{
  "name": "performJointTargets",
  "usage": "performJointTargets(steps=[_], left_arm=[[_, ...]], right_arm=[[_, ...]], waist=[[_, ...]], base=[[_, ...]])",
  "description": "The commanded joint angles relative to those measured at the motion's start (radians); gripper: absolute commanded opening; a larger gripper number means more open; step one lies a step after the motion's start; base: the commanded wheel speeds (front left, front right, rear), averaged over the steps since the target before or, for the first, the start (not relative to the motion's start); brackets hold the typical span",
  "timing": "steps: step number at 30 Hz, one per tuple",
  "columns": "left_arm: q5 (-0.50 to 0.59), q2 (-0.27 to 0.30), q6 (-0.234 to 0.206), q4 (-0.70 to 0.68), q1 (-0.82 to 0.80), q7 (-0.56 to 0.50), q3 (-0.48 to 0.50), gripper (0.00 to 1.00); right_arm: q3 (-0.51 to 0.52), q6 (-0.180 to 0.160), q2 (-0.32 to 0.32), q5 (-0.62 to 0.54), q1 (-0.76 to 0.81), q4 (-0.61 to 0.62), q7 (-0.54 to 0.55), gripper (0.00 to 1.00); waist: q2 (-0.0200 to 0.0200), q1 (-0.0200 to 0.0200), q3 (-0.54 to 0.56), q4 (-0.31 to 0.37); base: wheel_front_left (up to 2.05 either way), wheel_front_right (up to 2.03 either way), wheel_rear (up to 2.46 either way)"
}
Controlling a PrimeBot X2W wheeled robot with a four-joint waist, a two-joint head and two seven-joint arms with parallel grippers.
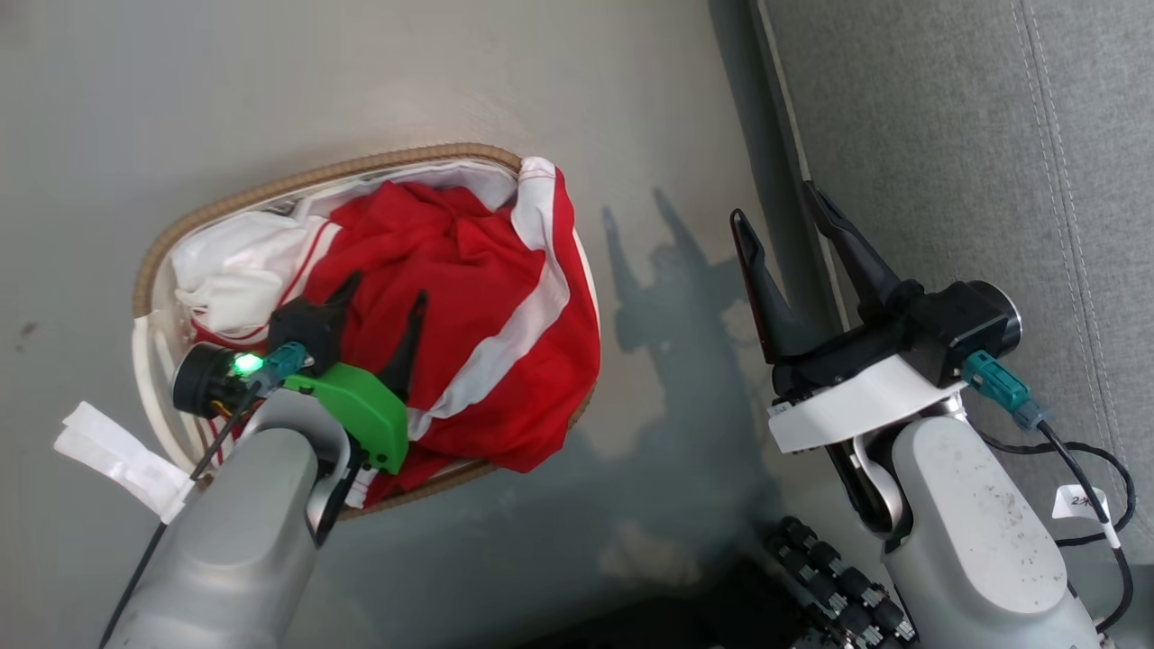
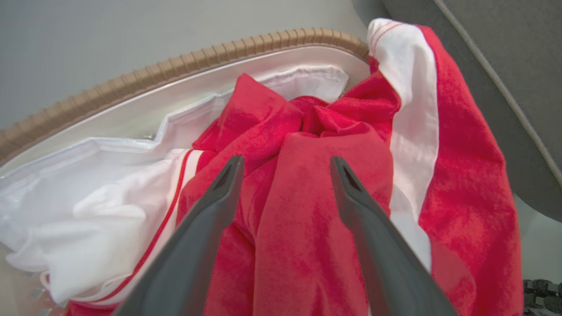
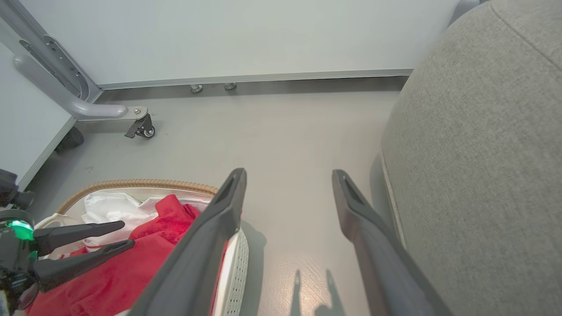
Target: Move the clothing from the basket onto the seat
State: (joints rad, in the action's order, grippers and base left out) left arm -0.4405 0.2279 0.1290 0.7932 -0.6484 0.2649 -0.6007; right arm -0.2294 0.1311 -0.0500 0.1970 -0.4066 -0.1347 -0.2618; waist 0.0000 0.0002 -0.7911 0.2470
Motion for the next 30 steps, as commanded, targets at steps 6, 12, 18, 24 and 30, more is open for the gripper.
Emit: performJointTargets(steps=[6, 12, 18, 24, 30], left_arm=[[-0.064, 0.034, 0.003, 0.103, -0.052, -0.001, -0.061, 1.0], [-0.141, 0.027, 0.003, 0.159, -0.054, -0.001, -0.166, 1.0], [-0.213, 0.032, 0.003, 0.139, -0.058, -0.001, -0.222, 0.0], [-0.214, 0.041, 0.003, 0.046, 0.011, -0.001, -0.152, 0.0], [-0.151, 0.02, 0.003, -0.065, 0.11, -0.001, -0.072, 0.0]], right_arm=[[-0.011, -0.001, -0.002, 0.008, -0.003, -0.001, -0.005, 1.0], [-0.027, -0.001, -0.002, 0.014, -0.017, -0.012, -0.005, 1.0], [-0.022, -0.001, -0.003, 0.014, -0.015, -0.027, -0.005, 1.0], [-0.016, -0.001, -0.003, 0.014, 0.0, -0.048, -0.005, 1.0], [-0.004, -0.001, -0.003, 0.009, 0.034, -0.079, -0.005, 1.0]], waist=[[0.0, -0.0002, -0.048, 0.032], [0.0, -0.0002, -0.043, 0.025], [0.0, -0.0002, 0.006, 0.01], [0.0, -0.0002, 0.099, -0.005], [0.0, -0.0002, 0.22, -0.037]], base=[[0.0, 0.0, 0.0], [0.0, 0.0, 0.0], [0.0, 0.0, 0.0], [0.0, 0.0, 0.0], [0.0, 0.0, 0.0]])
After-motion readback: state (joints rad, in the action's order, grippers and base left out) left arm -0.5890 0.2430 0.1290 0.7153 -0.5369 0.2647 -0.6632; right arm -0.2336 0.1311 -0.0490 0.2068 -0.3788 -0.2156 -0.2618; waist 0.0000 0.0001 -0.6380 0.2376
